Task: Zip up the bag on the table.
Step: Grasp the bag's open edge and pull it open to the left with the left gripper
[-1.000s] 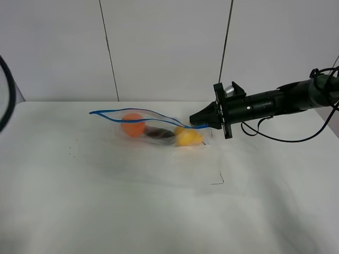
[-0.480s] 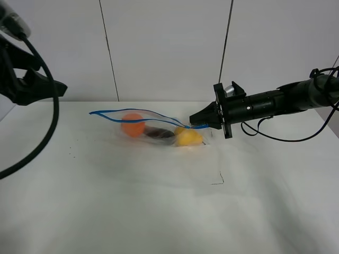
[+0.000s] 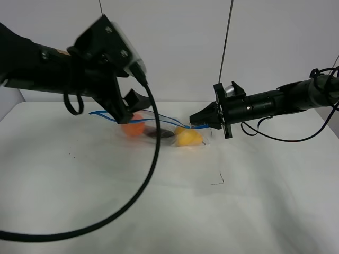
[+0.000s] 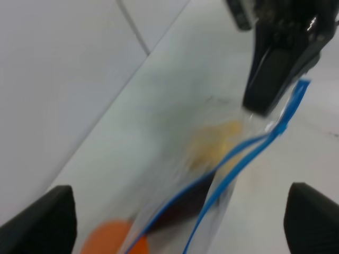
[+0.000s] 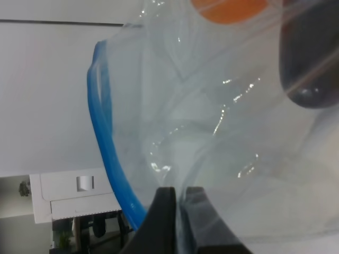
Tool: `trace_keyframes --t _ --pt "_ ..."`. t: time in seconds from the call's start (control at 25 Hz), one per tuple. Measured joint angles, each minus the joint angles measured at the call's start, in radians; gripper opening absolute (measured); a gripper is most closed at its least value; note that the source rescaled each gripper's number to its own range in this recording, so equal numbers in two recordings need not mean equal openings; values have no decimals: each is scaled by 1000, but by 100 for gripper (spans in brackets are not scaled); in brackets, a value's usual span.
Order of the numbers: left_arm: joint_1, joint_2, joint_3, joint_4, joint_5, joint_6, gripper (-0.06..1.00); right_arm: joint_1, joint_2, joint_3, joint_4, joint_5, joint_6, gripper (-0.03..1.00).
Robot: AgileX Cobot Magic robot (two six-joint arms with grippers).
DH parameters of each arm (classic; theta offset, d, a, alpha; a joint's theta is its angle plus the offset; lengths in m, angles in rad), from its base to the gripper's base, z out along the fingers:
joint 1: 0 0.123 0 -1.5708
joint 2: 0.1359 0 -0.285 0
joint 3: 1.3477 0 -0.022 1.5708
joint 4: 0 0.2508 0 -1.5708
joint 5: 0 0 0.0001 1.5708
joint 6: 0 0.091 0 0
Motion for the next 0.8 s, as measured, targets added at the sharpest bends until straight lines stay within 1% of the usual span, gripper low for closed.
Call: trace_keyframes --t 0.12,0.28,0.32,0.44,0.52,0.64,0.8 --pt "-91 75 0 49 -104 0 98 0 0 0 0 0 0 0" --pt "-172 160 1 102 -206 0 98 0 0 0 0 0 0 0" --pt "-205 191 17 109 -263 0 98 0 0 0 0 0 0 0" --pt "-266 222 60 113 -383 8 98 0 0 0 0 0 0 0" --pt "-303 252 82 113 -510 28 98 0 0 0 0 0 0 0" --pt "-326 306 81 114 -630 37 98 0 0 0 0 0 6 0" --pt "-326 380 81 113 -674 41 98 0 0 0 0 0 13 0"
